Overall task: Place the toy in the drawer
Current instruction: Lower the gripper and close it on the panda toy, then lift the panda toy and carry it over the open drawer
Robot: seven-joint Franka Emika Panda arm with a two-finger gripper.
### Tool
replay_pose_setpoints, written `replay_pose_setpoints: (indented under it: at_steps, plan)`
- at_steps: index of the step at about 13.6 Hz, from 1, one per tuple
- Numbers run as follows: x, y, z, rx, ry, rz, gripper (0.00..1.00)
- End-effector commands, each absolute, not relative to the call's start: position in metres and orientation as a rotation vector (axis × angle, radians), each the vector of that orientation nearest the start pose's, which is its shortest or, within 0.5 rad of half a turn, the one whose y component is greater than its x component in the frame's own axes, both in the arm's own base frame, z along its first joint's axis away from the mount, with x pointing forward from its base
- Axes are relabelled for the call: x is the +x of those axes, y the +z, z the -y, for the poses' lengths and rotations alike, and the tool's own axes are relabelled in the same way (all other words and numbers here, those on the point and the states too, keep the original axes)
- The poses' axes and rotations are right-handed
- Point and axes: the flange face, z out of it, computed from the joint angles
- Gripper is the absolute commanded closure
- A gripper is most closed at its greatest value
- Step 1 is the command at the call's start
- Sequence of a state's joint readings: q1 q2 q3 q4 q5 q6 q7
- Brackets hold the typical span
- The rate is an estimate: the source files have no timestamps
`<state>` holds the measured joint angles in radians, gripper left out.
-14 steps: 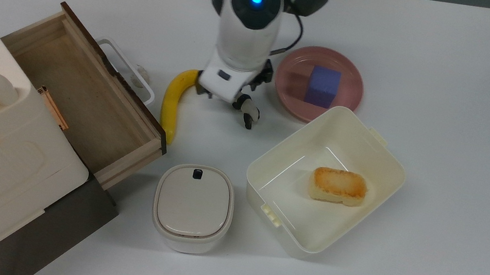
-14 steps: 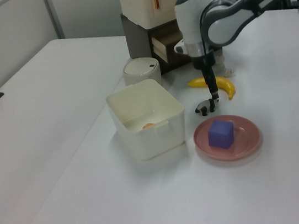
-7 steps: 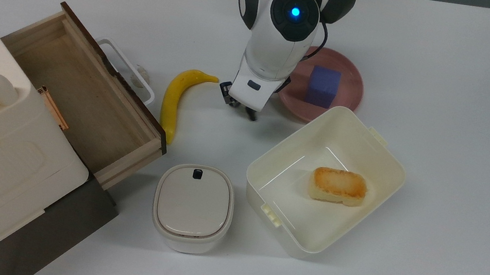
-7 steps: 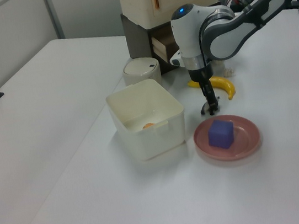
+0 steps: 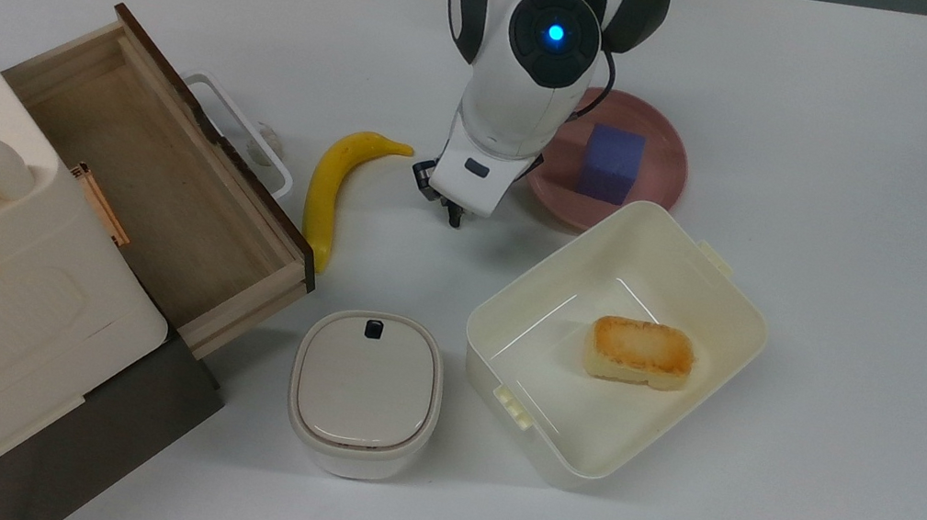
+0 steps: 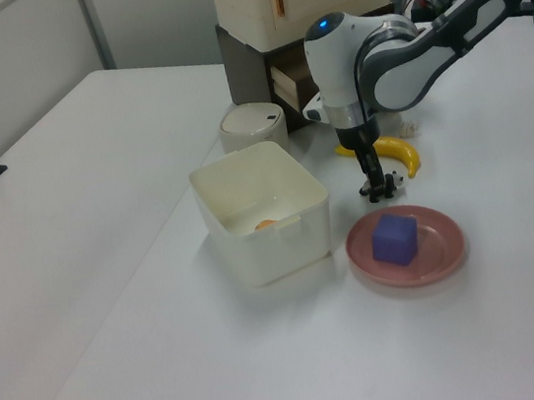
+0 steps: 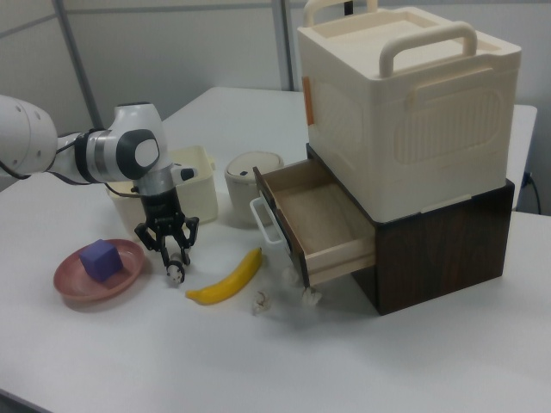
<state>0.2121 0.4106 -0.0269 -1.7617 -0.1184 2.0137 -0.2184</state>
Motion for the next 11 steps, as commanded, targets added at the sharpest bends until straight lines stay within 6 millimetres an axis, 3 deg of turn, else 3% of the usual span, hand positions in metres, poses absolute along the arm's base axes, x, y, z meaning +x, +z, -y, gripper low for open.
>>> replay_pose_setpoints:
  at_steps: [1,4,7,11]
  plan:
    - [0.643,0.354,-0.093,-3.196,0.151,0.67,0.66]
    - [0.662,0.406,-0.059,-3.211,-0.005,0.554,0.68]
    - [0.676,0.456,-0.002,-3.185,-0.077,0.391,0.68]
    - [0.668,0.501,0.051,-3.145,-0.174,0.282,0.68]
